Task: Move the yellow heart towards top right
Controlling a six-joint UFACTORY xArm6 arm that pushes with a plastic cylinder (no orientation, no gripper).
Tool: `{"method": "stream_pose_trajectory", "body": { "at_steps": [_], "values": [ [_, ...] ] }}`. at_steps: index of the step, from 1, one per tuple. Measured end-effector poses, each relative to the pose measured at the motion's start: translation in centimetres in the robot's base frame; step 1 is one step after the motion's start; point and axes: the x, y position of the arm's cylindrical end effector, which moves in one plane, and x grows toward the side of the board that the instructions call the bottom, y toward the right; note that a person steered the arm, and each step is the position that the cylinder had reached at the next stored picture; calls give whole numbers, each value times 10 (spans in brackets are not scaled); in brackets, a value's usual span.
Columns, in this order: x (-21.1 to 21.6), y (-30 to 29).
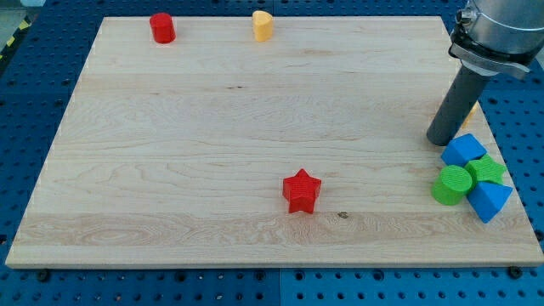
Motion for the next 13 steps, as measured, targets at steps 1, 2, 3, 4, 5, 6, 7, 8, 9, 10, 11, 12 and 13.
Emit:
{"method": "stream_pose_trajectory", "body": {
  "at_steps": [1,2,3,4,5,6,7,8,9,10,11,12,13],
  "values": [
    [13,-40],
    [16,-67],
    [5,-95],
    [-31,-115],
    [-79,-142],
    [-122,-174],
    [-163,-220],
    [-172,-230],
    [-172,-231],
    [-172,-232],
    [-185,-249],
    [-187,-256],
    [-206,-261]
  ]
}}
